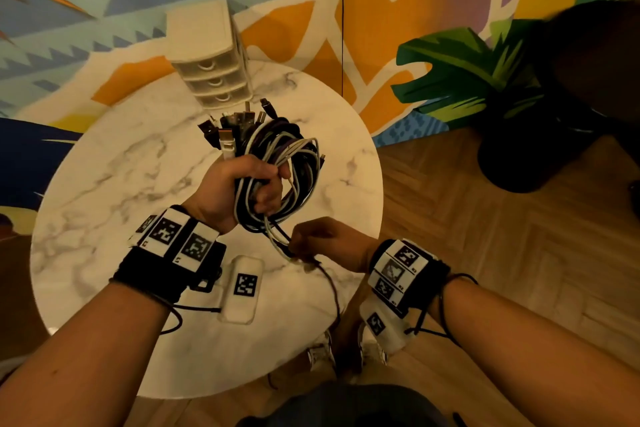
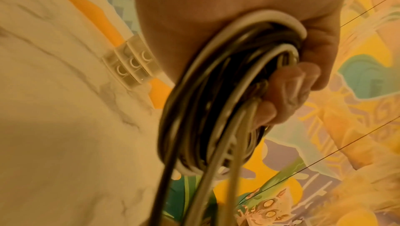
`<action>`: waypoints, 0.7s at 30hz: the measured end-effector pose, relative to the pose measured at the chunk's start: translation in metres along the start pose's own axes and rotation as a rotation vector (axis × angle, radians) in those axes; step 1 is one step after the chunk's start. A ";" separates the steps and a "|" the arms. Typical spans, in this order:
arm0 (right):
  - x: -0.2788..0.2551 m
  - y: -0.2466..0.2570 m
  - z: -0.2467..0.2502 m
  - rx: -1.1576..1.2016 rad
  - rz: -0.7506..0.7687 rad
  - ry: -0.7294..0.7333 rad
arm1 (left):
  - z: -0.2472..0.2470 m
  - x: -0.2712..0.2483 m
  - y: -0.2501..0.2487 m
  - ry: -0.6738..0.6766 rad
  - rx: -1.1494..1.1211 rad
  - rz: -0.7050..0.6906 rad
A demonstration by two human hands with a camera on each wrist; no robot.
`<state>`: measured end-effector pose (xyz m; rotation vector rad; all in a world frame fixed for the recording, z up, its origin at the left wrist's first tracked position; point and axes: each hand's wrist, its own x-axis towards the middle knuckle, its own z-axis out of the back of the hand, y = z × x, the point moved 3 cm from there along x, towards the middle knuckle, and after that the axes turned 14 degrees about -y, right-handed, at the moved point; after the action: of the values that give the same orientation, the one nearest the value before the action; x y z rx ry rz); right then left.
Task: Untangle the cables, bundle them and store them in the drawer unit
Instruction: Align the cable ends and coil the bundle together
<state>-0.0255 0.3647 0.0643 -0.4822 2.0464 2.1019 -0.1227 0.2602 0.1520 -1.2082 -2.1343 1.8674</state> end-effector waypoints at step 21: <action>0.033 0.028 0.067 -0.628 -0.114 0.084 | -0.020 -0.020 0.013 0.165 0.260 0.080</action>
<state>-0.0737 0.4268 0.0793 -0.7563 1.3086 2.6595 -0.0923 0.2642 0.1542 -1.3505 -1.7222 1.9271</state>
